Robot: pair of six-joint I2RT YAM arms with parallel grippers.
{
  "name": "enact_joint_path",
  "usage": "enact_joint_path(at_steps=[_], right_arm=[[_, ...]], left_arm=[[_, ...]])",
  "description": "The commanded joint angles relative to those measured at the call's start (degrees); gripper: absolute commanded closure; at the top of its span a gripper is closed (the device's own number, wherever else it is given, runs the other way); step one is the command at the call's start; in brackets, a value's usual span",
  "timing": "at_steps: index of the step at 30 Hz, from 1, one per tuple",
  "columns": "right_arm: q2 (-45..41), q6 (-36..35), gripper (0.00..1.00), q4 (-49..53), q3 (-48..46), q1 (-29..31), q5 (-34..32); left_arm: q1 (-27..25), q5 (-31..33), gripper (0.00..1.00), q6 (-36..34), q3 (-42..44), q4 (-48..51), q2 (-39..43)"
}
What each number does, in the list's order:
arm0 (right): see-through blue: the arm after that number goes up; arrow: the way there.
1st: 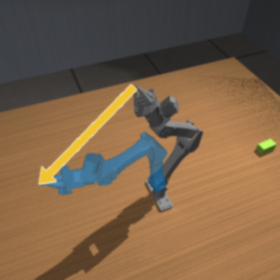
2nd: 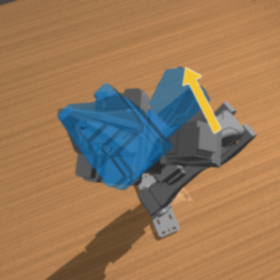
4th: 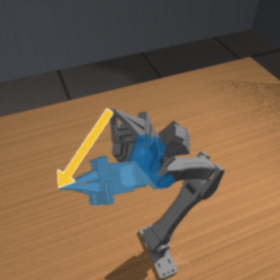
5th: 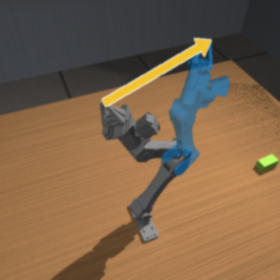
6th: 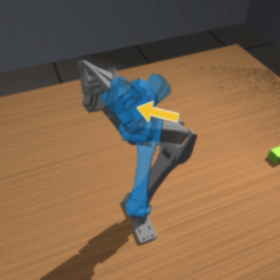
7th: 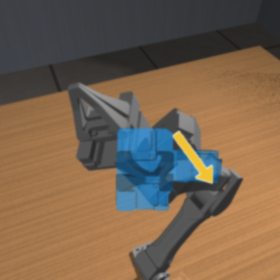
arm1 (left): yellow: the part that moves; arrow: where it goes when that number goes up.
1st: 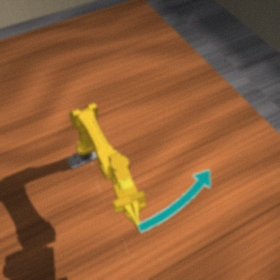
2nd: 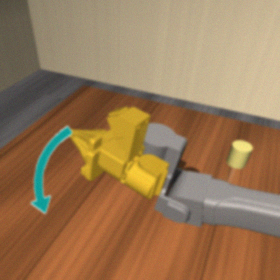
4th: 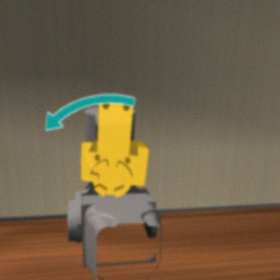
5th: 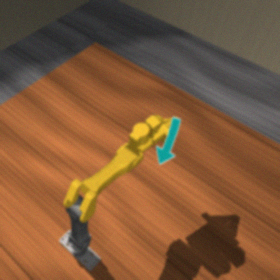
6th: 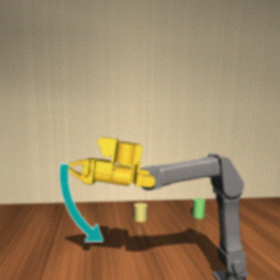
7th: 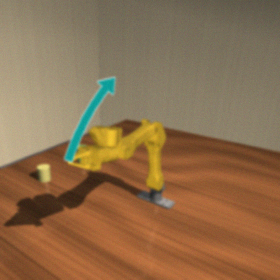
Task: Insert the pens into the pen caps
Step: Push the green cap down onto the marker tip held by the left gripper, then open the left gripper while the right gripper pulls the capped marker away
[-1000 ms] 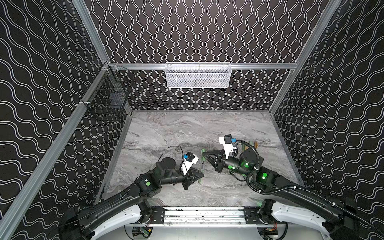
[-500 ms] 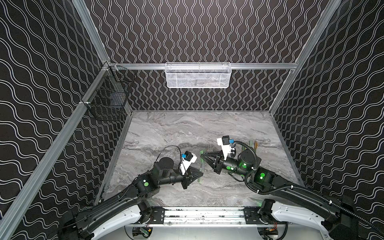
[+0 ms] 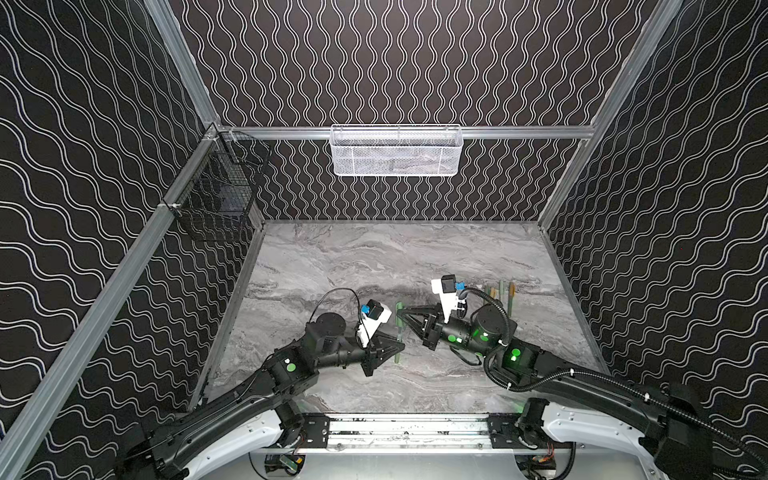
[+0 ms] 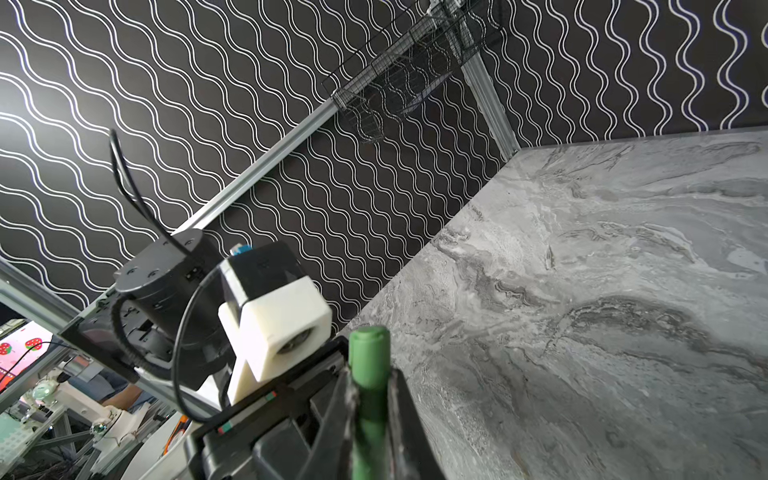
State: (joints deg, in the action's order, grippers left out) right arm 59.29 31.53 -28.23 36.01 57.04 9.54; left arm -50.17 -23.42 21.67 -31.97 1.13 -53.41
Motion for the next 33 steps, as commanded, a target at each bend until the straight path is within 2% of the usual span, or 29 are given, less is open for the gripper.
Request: enact_joint_path(at_steps=[1, 5, 12, 19, 23, 30, 33], right_arm=[[0.5, 1.5, 0.96, -0.4, -0.2, 0.6, 0.8], [0.4, 1.4, 0.95, 0.4, -0.5, 1.0, 0.2], [-3.1, 0.8, 0.84, 2.1, -0.2, 1.0, -0.3], [-8.8, -3.1, 0.56, 11.4, 3.9, 0.7, -1.6], [-9.0, -4.9, 0.48, 16.2, 7.0, 0.0, -0.4], [-6.6, -6.3, 0.47, 20.5, 10.0, -0.4, 2.5], [-5.7, -6.5, 0.53, 20.9, 10.5, -0.5, 4.2]], left_arm=[[0.2, -0.4, 1.00, -0.7, -0.7, -3.8, 0.2], [0.5, 0.0, 1.00, -0.6, -1.0, -3.5, 1.4], [0.5, -1.3, 1.00, -1.4, -3.2, -1.7, 1.9], [0.5, -4.2, 1.00, -1.4, -3.2, -2.9, 0.5], [0.5, -7.7, 1.00, -1.8, -3.2, -4.6, -0.9], [0.5, -11.8, 1.00, -1.4, -2.8, -7.4, -1.6], [0.5, -12.2, 1.00, -1.1, -2.7, -7.9, -1.8]])
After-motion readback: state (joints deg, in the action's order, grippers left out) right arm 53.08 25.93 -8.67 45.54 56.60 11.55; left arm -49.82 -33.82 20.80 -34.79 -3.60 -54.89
